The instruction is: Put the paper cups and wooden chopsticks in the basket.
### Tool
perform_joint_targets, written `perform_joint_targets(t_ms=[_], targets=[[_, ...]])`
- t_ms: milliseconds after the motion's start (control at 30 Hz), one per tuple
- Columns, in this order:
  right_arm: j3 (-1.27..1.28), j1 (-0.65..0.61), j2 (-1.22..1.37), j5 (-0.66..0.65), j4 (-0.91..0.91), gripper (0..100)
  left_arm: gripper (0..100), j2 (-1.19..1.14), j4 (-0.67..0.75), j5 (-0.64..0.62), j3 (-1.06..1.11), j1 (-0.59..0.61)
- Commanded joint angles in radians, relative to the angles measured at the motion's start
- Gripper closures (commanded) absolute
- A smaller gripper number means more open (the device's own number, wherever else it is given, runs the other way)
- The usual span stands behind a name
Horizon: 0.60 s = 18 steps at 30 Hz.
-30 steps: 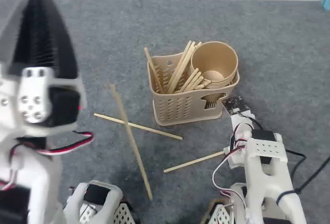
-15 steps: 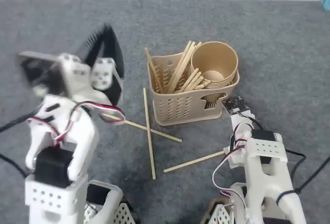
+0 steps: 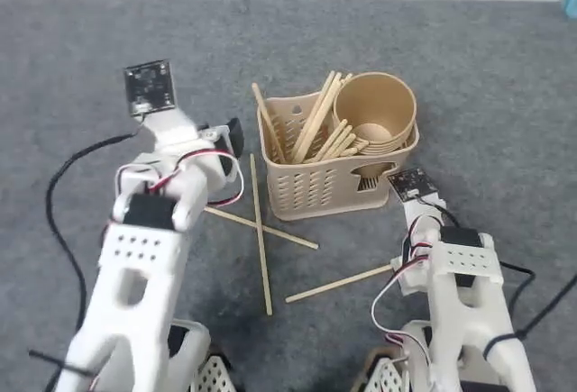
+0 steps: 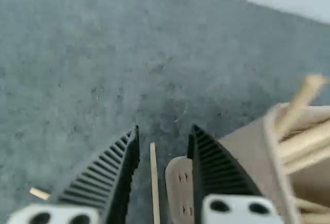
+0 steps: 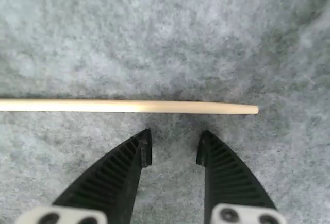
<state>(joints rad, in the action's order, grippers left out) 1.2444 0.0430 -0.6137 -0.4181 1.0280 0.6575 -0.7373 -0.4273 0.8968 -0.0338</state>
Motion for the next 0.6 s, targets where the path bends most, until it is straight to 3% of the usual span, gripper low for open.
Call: perform_joint_targets(t_ms=[0,300,567], targets=[[0.000,-0.002,-0.001,-0.006,-0.004,84.4,86,-0.117,0.048,-0.052,-0.021,0.002],[0.000,-0.002,-0.001,-0.006,-0.005,84.4,86,-0.423,0.044,-0.052,-0.128,-0.005],[0.000,-0.002,-0.001,-0.011,-0.004,84.4,86,-0.491,0.048,-0.054,-0.148,-0.104]])
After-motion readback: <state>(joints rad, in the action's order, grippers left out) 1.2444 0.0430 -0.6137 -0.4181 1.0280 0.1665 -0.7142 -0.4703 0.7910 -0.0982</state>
